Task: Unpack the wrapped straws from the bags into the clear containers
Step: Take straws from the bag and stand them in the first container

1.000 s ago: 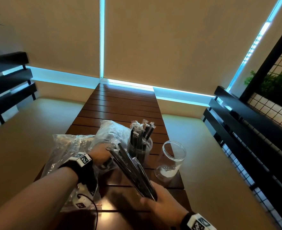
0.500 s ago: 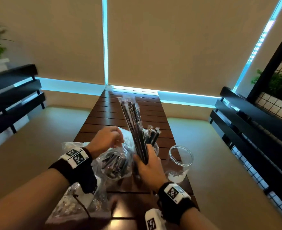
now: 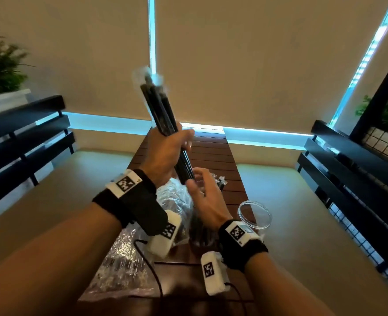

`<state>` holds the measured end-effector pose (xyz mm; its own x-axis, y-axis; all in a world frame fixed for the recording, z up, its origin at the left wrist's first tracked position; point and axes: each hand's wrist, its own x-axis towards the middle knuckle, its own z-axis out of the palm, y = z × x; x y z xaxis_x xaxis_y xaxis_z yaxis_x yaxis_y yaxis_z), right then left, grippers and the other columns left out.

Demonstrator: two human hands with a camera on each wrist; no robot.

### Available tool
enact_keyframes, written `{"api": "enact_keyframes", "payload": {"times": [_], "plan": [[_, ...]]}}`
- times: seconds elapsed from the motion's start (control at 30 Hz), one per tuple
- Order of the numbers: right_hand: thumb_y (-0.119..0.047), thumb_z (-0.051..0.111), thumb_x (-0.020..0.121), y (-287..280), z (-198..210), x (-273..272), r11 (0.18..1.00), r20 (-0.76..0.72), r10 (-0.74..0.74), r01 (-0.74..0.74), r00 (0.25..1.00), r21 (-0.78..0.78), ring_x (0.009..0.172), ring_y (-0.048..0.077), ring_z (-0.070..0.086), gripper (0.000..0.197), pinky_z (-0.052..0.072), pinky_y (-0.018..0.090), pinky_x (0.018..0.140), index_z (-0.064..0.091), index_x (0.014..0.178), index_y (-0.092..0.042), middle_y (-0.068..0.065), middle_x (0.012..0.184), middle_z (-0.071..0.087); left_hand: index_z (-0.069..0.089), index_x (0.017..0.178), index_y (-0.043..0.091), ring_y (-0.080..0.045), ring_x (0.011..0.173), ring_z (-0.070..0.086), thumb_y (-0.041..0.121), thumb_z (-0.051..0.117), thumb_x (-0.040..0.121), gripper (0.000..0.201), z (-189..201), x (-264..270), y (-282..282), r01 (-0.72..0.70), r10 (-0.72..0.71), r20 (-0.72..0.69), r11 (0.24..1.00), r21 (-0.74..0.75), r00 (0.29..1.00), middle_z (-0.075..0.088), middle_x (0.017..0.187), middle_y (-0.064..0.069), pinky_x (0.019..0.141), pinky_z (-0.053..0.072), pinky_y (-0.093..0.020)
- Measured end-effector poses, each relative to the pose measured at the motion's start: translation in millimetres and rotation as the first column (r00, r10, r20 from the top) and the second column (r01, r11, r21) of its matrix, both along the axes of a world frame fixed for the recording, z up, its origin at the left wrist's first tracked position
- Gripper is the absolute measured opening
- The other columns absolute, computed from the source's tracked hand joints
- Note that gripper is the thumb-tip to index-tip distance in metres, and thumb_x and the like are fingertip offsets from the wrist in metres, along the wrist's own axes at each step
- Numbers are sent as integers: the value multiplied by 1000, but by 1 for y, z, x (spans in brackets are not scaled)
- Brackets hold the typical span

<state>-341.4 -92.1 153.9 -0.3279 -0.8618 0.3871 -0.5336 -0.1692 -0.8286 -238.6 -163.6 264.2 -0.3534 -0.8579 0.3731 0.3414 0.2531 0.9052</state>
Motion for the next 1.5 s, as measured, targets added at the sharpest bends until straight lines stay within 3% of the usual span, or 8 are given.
{"api": "enact_keyframes", "payload": {"times": [0.13,0.47,0.6,0.8,0.97,1.13,1.33,1.5], "plan": [[-76,31,87,6,4,-16,998,782,39,-66,622,3,112,29,64,73,52,41,92,65,113,-17,13,120,66,44,62,15,-19,53,47,-6,66,81,36,32,8,4,66,-89,-149,986,-151,985,40,56,-2,65,46,-35],[-48,28,106,17,49,-15,952,935,290,-158,205,-261,98,27,71,55,55,45,91,62,117,-7,14,104,73,49,70,-2,-33,62,52,1,77,77,30,6,-20,42,253,-216,160,929,-271,963,49,67,-23,66,53,-44],[-49,27,106,24,43,-20,962,935,246,-181,256,-204,99,28,71,62,51,44,91,74,103,-9,18,106,72,45,74,-9,-42,67,53,9,76,81,36,-21,-27,44,309,-257,250,930,-199,934,47,73,-34,71,52,-56],[-9,60,90,26,16,-54,992,401,-124,108,908,62,111,24,61,30,53,23,81,61,114,-26,3,115,64,49,65,6,-16,59,46,5,72,84,30,-31,-33,9,225,-155,301,951,-212,941,43,61,-6,58,45,-22],[-38,79,71,25,33,-55,984,346,119,-64,931,-164,117,8,60,83,52,24,92,40,143,-26,-4,130,59,66,78,19,-9,74,66,17,66,83,5,-75,-56,-8,326,-136,520,899,-293,843,68,76,8,71,56,-36],[-17,79,81,9,50,-52,941,389,-149,251,909,-226,77,14,70,9,57,39,77,70,80,-20,0,79,72,48,135,34,0,109,61,24,68,75,64,-80,-83,5,412,-121,573,814,-411,811,64,117,13,95,52,-26],[-23,72,89,14,62,-77,858,595,-147,401,791,-322,67,7,65,15,54,29,73,62,77,-21,-5,65,68,12,153,24,-28,142,28,71,83,47,136,-104,-60,-30,512,296,912,757,-406,286,19,155,-5,115,30,-52],[-34,75,86,0,46,-71,906,488,-250,380,836,-187,71,9,70,22,54,31,73,69,78,-14,-2,73,73,19,152,25,-24,135,39,46,89,61,116,-127,-54,-47,468,97,951,853,-231,293,34,148,-5,110,35,-35]]}}
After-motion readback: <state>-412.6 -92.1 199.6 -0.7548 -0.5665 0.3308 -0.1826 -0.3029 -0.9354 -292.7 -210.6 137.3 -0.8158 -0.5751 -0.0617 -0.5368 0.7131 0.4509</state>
